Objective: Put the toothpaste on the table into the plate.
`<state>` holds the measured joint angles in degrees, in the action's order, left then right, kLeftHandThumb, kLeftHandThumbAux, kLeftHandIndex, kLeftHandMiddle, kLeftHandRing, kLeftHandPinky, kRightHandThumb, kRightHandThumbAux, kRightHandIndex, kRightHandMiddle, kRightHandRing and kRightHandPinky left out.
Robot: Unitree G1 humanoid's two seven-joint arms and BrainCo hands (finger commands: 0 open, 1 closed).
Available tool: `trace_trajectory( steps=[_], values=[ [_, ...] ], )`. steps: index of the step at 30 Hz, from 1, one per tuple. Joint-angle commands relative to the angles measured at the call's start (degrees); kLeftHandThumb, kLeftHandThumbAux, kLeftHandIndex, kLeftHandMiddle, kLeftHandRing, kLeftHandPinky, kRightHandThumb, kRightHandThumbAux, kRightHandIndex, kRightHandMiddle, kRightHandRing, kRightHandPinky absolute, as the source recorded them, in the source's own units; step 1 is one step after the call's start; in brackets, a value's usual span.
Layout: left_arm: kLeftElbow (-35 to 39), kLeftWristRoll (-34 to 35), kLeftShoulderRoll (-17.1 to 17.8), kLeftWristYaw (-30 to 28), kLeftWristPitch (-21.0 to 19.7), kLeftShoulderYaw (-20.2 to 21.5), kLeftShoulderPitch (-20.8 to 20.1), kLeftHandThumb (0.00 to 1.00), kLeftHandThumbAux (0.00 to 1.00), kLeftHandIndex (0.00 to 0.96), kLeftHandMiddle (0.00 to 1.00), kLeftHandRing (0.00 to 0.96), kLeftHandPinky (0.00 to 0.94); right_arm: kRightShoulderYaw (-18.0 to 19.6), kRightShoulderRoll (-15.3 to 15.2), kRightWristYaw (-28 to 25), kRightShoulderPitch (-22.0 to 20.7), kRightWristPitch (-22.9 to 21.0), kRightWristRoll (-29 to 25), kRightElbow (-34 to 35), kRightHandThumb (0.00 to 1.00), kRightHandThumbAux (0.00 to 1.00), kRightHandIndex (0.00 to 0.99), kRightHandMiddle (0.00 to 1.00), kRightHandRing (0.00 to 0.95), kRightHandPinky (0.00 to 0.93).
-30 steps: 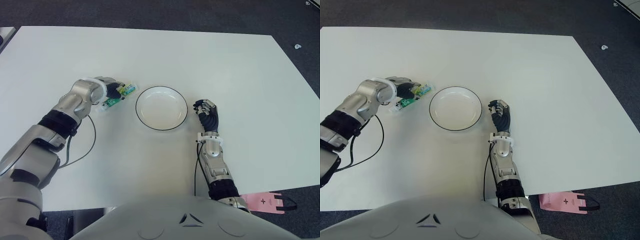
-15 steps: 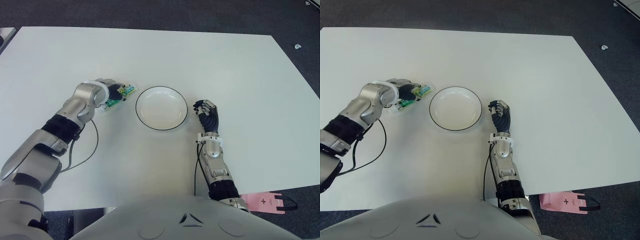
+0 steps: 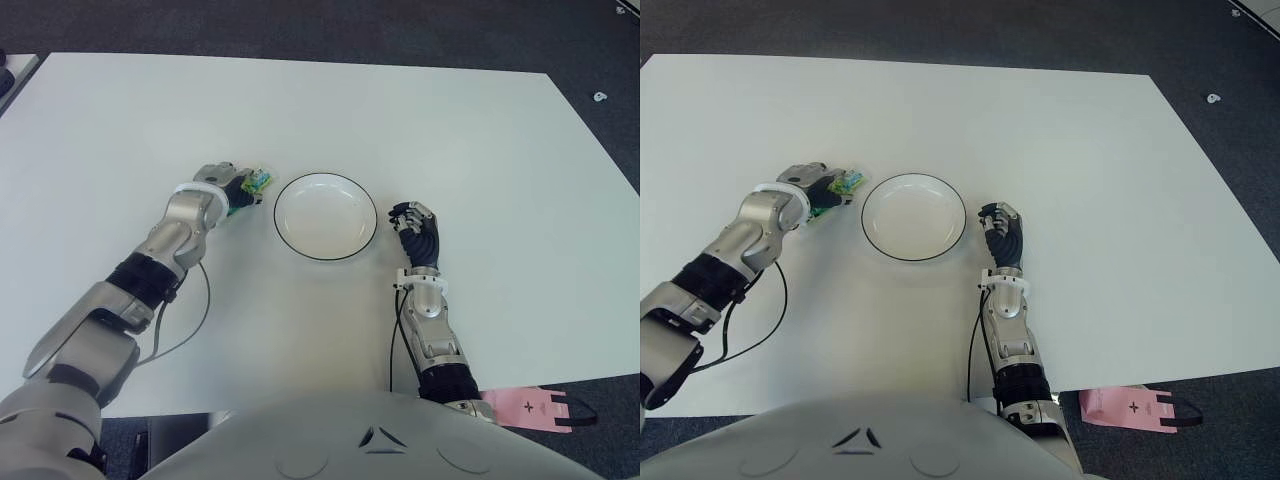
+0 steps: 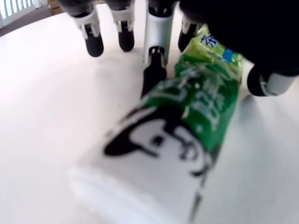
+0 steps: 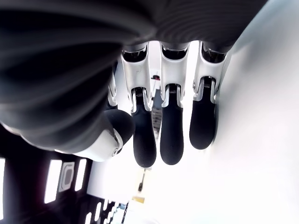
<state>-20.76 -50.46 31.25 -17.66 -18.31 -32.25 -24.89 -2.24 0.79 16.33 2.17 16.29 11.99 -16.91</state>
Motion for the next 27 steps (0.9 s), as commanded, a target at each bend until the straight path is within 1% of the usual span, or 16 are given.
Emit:
trace_trajectory(
  steps=[1, 5, 9, 13, 15, 17, 24, 27],
  values=[
    [-5.4, 0.9, -4.7, -0.2, -2.9, -2.9, 10.2, 0.378, 0.197, 0.0, 0.067, 0.034, 0.079, 0.1, 0.0, -0.9, 6.7, -5.6, -0.2, -4.9, 0.709, 0.728, 0.426, 0.502, 0.486, 0.486],
    [-5.0, 0.7, -5.8, 1.5, -5.3, -2.6, 11.0, 0.38, 0.198, 0.0, 0.078, 0.042, 0.08, 0.2, -0.2, -0.9, 6.8, -5.3, -0.2, -4.8, 0.708, 0.728, 0.426, 0.505, 0.488, 0.49],
    [-4.7, 0.6, -6.7, 2.2, -7.1, -2.7, 11.5, 0.407, 0.208, 0.0, 0.071, 0.037, 0.075, 0.2, -0.3, -0.9, 7.0, -5.0, -0.2, -4.7, 0.708, 0.728, 0.426, 0.507, 0.489, 0.493],
    [-5.0, 0.5, -7.7, 2.8, -8.8, -2.6, 11.9, 0.44, 0.219, 0.0, 0.074, 0.045, 0.104, 0.2, -0.5, -1.2, 7.2, -4.7, -0.4, -4.7, 0.708, 0.728, 0.426, 0.506, 0.486, 0.483],
    [-4.9, 0.4, -8.4, 3.5, -10.2, -2.3, 12.3, 0.478, 0.237, 0.0, 0.072, 0.043, 0.103, 0.2, -0.7, -1.4, 7.3, -4.6, -0.4, -4.7, 0.707, 0.728, 0.426, 0.503, 0.483, 0.479],
    [-4.8, 0.3, -8.8, 4.0, -10.9, -2.2, 12.6, 0.494, 0.245, 0.0, 0.071, 0.042, 0.101, 0.3, -0.7, -1.4, 7.3, -4.6, -0.4, -4.7, 0.707, 0.728, 0.426, 0.502, 0.481, 0.478],
    [-3.5, -0.4, -9.4, 5.8, -12.4, -2.3, 13.9, 0.546, 0.27, 0.0, 0.073, 0.048, 0.103, 0.5, -0.9, -1.4, 7.3, -5.0, -0.4, -4.6, 0.706, 0.728, 0.426, 0.5, 0.474, 0.466],
    [-3.5, -0.4, -9.6, 6.5, -12.7, -2.1, 14.2, 0.57, 0.299, 0.0, 0.072, 0.053, 0.115, 0.5, -0.9, -1.3, 7.3, -4.8, -0.4, -4.6, 0.707, 0.728, 0.427, 0.501, 0.474, 0.471]
  ],
)
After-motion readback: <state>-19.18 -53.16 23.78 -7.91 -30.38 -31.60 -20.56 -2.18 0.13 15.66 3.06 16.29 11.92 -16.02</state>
